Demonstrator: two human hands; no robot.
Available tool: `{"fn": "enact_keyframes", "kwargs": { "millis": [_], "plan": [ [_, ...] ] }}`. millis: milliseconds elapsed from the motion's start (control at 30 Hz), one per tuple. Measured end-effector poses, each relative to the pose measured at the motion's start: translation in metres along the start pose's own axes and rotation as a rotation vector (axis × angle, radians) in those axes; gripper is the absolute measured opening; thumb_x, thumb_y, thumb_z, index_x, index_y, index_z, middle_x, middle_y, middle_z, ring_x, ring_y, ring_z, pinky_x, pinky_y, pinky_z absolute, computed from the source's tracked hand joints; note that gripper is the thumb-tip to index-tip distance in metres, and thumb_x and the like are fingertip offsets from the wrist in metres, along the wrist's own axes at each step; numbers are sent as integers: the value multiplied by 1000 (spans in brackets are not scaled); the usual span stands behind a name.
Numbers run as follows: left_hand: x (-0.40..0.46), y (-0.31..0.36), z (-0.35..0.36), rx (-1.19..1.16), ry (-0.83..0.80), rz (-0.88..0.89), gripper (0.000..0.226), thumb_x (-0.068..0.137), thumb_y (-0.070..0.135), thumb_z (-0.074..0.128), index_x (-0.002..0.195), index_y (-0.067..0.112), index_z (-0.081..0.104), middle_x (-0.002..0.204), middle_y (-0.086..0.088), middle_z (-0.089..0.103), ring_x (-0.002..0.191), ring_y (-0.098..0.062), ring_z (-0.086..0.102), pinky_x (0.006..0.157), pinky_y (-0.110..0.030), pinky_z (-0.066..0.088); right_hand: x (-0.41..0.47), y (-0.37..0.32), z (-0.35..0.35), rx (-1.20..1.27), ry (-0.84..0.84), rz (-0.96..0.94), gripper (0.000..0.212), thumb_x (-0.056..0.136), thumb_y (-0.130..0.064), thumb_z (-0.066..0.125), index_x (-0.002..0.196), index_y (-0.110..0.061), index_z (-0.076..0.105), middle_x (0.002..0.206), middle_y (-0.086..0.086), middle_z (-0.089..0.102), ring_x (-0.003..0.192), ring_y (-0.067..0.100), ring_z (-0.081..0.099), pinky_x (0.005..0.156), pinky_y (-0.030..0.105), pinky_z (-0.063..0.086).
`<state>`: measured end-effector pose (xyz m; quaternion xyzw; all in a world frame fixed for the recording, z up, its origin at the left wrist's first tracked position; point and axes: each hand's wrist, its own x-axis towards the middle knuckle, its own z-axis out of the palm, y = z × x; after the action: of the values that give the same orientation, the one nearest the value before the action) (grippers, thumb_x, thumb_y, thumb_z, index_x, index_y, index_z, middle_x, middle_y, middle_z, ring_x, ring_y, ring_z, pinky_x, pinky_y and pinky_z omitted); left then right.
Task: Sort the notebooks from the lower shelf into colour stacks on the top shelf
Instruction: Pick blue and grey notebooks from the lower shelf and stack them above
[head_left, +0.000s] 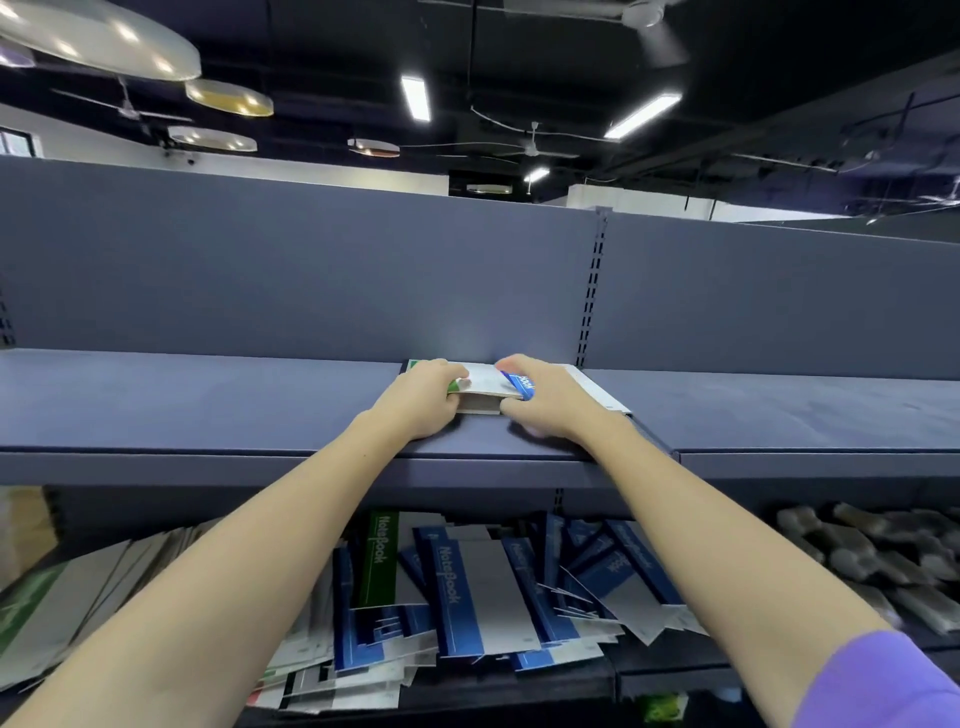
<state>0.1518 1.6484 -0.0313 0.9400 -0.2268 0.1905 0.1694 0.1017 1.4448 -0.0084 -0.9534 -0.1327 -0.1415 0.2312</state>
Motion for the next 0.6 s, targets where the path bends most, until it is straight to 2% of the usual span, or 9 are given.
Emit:
{"fn": "enact_keyframes", "kwargs": {
  "millis": [67,100,200,267,367,467,533,600],
  "plan": [
    [-2,2,-2,-5,51,19,26,95,12,49,117,14,63,113,-5,61,106,-29,55,85,-38,46,6,-11,8,-131,-39,-60,52,87,-29,59,138,-27,50,122,-7,59,108,18,55,88,31,45],
    [-3,3,-3,-13,79,27,24,95,12,50,115,11,63,111,-5,62,104,-29,55,85,-39,46,11,-15,13,-210,-46,-72,48,88,-28,56,136,-23,51,125,-3,59,111,20,55,90,35,46],
    [-6,4,-7,-45,164,49,16,95,15,54,106,8,64,102,-7,64,96,-31,58,82,-44,48,23,-23,28,-370,25,-60,26,93,-13,45,117,-12,53,111,10,61,100,31,57,71,37,41],
    [-8,4,-11,-77,217,42,22,95,16,55,114,9,62,108,-7,65,101,-30,59,85,-44,49,25,-28,30,-396,86,-46,30,90,-2,42,117,-13,50,104,13,61,90,34,55,66,37,40],
    [-5,3,-23,-105,254,-50,33,97,22,56,126,6,53,121,-10,61,110,-31,57,90,-45,48,22,-28,20,-276,202,7,46,86,3,42,123,-23,51,95,13,61,84,36,53,67,39,45],
    [7,8,-36,-15,178,-110,34,98,35,54,113,6,48,117,-10,58,103,-30,55,82,-44,48,17,-18,2,-67,369,103,53,79,7,37,117,-25,56,88,13,61,80,36,52,69,41,48],
    [15,18,-42,13,138,-105,34,99,39,52,110,8,45,117,-10,57,105,-31,53,80,-42,46,11,-6,-12,22,490,162,58,75,10,32,113,-25,58,86,10,62,79,35,51,67,40,48],
    [24,31,-41,23,96,-60,39,100,41,50,122,9,48,125,-9,56,113,-30,53,87,-43,47,0,9,-28,38,557,206,60,77,12,33,116,-25,60,88,5,62,80,33,51,66,39,46]
  ]
}}
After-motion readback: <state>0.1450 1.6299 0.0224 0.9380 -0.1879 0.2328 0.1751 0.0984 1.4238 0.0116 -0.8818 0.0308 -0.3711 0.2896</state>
